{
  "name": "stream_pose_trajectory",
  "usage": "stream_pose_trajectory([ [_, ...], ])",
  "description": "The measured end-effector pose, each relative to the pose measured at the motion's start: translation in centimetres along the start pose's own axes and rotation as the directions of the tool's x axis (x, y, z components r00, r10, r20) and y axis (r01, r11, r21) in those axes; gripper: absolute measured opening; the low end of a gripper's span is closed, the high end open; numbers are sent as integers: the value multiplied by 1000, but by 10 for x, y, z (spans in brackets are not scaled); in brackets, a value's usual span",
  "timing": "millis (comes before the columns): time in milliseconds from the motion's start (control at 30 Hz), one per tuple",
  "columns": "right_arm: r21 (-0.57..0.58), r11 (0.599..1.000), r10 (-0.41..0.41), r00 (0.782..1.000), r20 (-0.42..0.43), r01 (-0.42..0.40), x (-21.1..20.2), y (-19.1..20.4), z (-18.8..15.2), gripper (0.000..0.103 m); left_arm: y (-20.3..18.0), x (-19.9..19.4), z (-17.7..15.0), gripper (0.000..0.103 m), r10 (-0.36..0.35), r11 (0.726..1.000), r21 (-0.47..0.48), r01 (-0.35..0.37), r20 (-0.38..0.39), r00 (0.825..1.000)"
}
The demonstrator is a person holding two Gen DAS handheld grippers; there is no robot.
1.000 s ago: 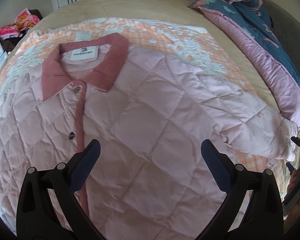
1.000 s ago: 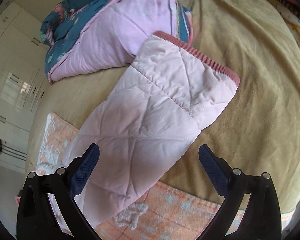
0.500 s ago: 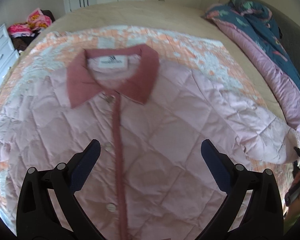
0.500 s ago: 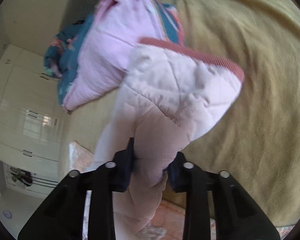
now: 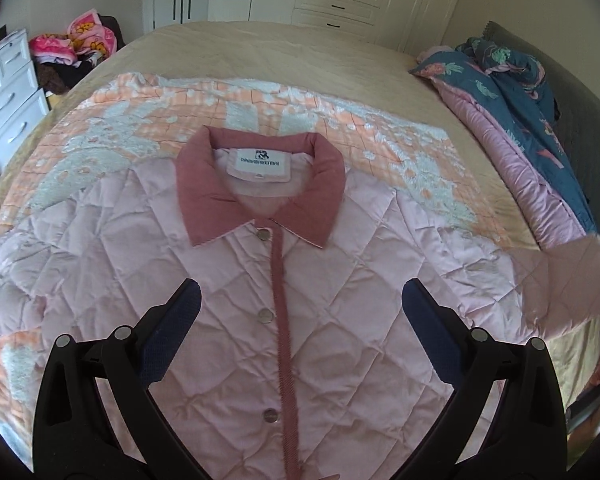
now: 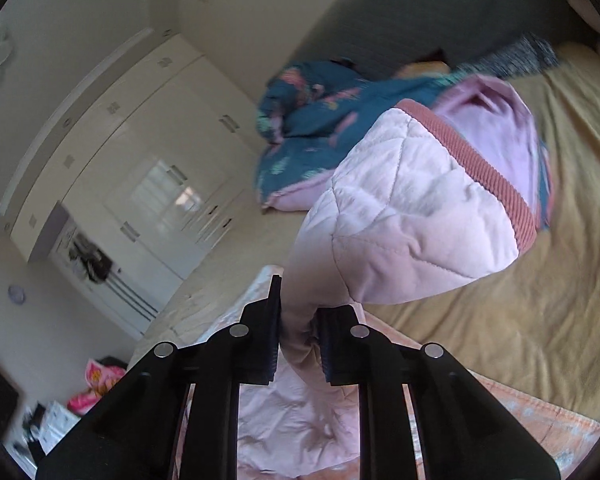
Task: Fold large clothes
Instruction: 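Grasp the sleeve cuff with the right tool and lift it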
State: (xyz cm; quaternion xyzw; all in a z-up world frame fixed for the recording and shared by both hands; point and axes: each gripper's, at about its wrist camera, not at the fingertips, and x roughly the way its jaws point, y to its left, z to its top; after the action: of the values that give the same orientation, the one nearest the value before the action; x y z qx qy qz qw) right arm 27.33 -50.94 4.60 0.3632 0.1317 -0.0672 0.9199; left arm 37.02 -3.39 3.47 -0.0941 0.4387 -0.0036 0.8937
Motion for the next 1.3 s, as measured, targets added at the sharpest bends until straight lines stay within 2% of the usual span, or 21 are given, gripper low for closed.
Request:
stream_pose_trajectory([
  [233,-189,979,69,997,-31,-73,4,97,10,15,12,-31,10,94,-2,1000,10,1,52,999],
  [467,-307,942,123,990,-69,-139,6,175,6,15,35,-53,22,94,-8,1000,-21,10,74,997],
  [733,-398,893,174,977,-123,-209,6,246,-23,15,75,-69,30,94,0,998,-68,6,102,995],
  [967,-445,856,205,963,-174,-262,10,285,-62,15,116,-63,21,94,17,993,-120,-6,86,996],
  [1300,-490,807,231,939,-253,-330,30,319,-121,15,158,-42,-5,94,22,985,-171,-12,55,998],
])
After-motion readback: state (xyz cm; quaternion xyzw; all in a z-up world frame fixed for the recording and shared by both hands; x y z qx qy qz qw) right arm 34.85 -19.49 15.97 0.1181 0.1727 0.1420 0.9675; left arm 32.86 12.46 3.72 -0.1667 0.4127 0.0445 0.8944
